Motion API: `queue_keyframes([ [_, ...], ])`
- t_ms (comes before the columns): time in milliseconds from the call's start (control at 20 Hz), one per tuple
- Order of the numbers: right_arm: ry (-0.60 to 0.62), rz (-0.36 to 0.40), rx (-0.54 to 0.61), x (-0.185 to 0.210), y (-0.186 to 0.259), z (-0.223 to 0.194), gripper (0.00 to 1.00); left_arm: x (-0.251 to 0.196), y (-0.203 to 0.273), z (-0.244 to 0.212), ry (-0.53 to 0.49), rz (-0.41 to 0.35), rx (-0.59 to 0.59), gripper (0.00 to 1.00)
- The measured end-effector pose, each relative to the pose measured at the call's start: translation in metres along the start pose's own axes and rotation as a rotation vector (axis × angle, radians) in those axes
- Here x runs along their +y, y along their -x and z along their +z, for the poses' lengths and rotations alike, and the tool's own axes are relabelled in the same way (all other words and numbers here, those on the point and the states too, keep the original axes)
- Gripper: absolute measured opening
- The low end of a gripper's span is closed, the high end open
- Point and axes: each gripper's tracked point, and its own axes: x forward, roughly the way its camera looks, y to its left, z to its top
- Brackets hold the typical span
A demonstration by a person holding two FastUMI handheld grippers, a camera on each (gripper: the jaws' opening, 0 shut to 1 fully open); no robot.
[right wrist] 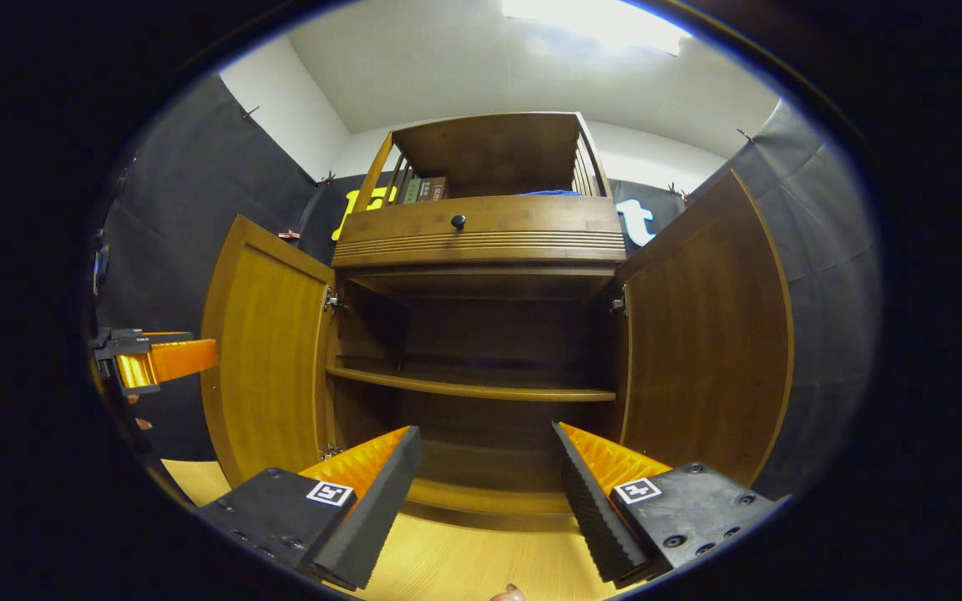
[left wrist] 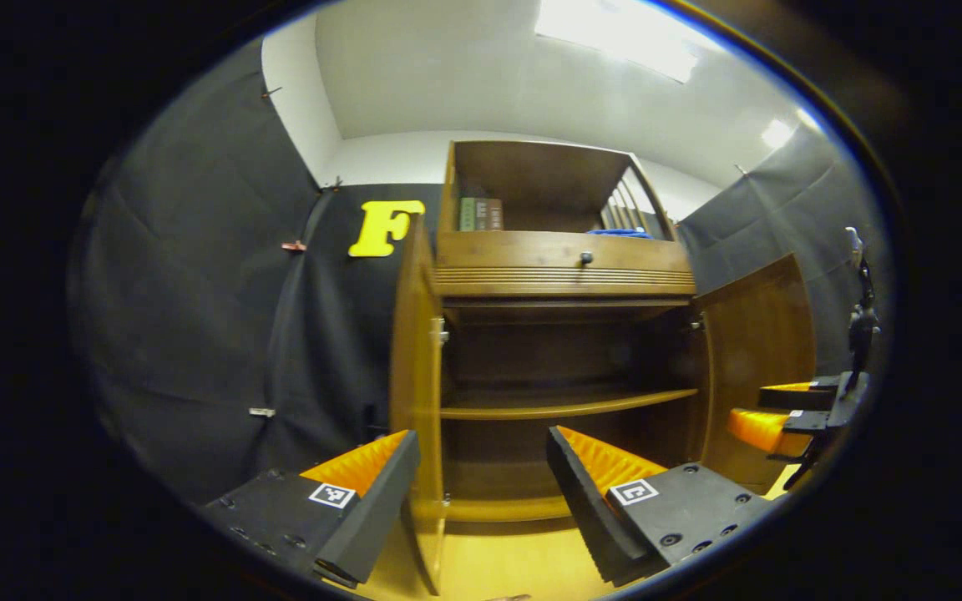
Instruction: Open the right door of the double-door shoe cabinet with the right hand, and open the left door with the left hand.
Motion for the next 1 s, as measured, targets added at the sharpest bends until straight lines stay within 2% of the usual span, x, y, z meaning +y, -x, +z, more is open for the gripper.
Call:
queue_keyframes([
  [200, 0.014, 0.002, -0.017, 0.003, 0.000, 0.008, 0.97, -0.044, -0.016, -0.012, 0.094, -0.092, 0.044, 0.96],
  [250, 0.020, 0.001, -0.021, 0.002, 0.002, 0.009, 0.95, -0.050, -0.020, -0.018, 0.111, -0.102, 0.062, 0.96],
  [300, 0.028, -0.004, -0.024, 0.000, 0.003, 0.010, 0.97, -0.053, -0.024, -0.025, 0.118, -0.105, 0.082, 0.95],
  [400, 0.038, -0.018, -0.031, -0.005, 0.004, 0.012, 0.95, -0.054, -0.033, -0.037, 0.114, -0.096, 0.112, 0.96],
  [450, 0.040, -0.023, -0.030, -0.007, 0.005, 0.014, 0.97, -0.053, -0.038, -0.039, 0.110, -0.088, 0.116, 0.96],
  [650, 0.055, -0.037, -0.019, -0.014, 0.005, 0.011, 0.97, -0.058, -0.050, -0.039, 0.086, -0.091, 0.098, 0.95],
  [1000, 0.062, -0.063, -0.009, -0.024, 0.008, 0.009, 0.95, -0.078, -0.054, -0.039, 0.090, -0.147, 0.093, 0.94],
])
